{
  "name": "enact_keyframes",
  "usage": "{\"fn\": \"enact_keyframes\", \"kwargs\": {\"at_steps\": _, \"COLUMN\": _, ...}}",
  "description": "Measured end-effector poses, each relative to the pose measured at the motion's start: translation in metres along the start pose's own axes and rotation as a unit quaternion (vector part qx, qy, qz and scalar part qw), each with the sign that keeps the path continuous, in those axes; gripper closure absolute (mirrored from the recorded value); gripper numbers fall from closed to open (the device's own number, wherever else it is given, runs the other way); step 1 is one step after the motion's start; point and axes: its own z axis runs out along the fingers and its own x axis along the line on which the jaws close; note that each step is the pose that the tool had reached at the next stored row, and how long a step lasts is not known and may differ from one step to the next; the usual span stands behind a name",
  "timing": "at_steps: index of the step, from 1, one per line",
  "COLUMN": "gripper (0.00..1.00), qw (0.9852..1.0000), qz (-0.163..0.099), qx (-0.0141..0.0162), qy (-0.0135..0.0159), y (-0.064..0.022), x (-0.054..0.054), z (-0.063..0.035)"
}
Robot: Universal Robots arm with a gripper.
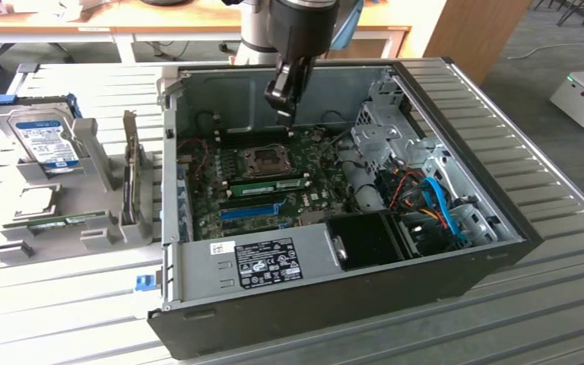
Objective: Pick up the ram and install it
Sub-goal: 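Press down the ram until it locks into place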
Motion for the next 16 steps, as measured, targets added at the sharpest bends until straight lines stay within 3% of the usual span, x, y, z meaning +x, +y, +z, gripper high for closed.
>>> {"fn": "enact_keyframes", "kwargs": {"at_steps": 8, "gripper": 0.89, "qw": 0.9986, "qz": 0.052, "qx": 0.0005, "qy": -0.0017, "y": 0.0003, "x": 0.0003, "z": 0.0017}}
{"fn": "enact_keyframes", "kwargs": {"at_steps": 13, "gripper": 0.89, "qw": 0.9960, "qz": 0.089, "qx": 0.0009, "qy": -0.0029, "y": 0.0005, "x": 0.0004, "z": 0.0026}}
{"fn": "enact_keyframes", "kwargs": {"at_steps": 16, "gripper": 0.89, "qw": 0.9935, "qz": 0.114, "qx": 0.0011, "qy": -0.0037, "y": 0.0006, "x": 0.0005, "z": 0.0031}}
